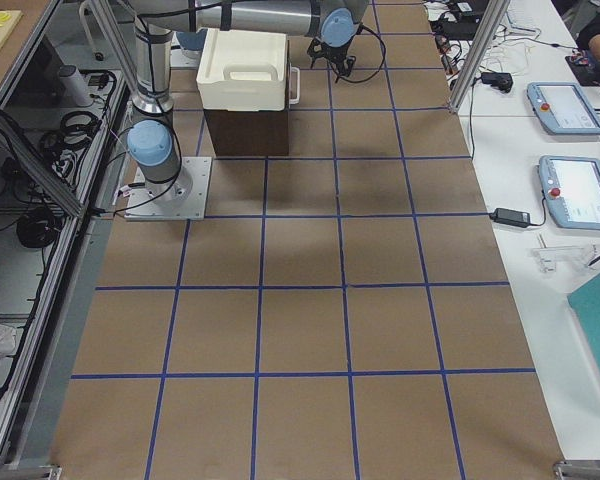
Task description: Place scissors in drawer with both arms
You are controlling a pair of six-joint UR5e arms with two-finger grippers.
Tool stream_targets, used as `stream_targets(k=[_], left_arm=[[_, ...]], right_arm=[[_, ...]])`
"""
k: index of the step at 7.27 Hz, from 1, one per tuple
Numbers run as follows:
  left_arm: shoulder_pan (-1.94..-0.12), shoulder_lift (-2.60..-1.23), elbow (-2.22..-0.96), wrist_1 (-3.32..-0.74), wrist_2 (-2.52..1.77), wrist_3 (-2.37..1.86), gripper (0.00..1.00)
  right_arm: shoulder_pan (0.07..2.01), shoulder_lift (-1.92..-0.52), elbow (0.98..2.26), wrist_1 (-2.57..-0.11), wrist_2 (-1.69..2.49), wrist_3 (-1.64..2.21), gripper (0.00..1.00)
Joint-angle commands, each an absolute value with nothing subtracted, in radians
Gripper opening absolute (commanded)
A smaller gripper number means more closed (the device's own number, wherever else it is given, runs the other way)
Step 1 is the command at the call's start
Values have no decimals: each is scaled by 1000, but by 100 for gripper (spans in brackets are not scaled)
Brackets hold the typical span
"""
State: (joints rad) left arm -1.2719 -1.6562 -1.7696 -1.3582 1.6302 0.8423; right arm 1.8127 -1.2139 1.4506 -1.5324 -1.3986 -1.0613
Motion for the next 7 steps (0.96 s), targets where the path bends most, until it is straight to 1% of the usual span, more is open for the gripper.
stream_targets(k=[1,2,4,6,7], left_arm=[[-1213,-1716,-1772,-1258,1609,1095,97],[-1188,-1736,-1781,-1205,1609,1246,97],[-1134,-1779,-1825,-1038,1608,1532,93],[-1102,-1833,-1829,-988,1602,1807,96],[-1076,-1851,-1827,-983,1550,1843,97]], right_arm=[[1822,-1197,1451,-1468,-1416,-1181,100],[1824,-1190,1453,-1468,-1442,-1225,99],[1850,-1163,1457,-1468,-1445,-1259,99],[1861,-1155,1466,-1466,-1447,-1281,99],[1861,-1155,1471,-1466,-1448,-1293,99]])
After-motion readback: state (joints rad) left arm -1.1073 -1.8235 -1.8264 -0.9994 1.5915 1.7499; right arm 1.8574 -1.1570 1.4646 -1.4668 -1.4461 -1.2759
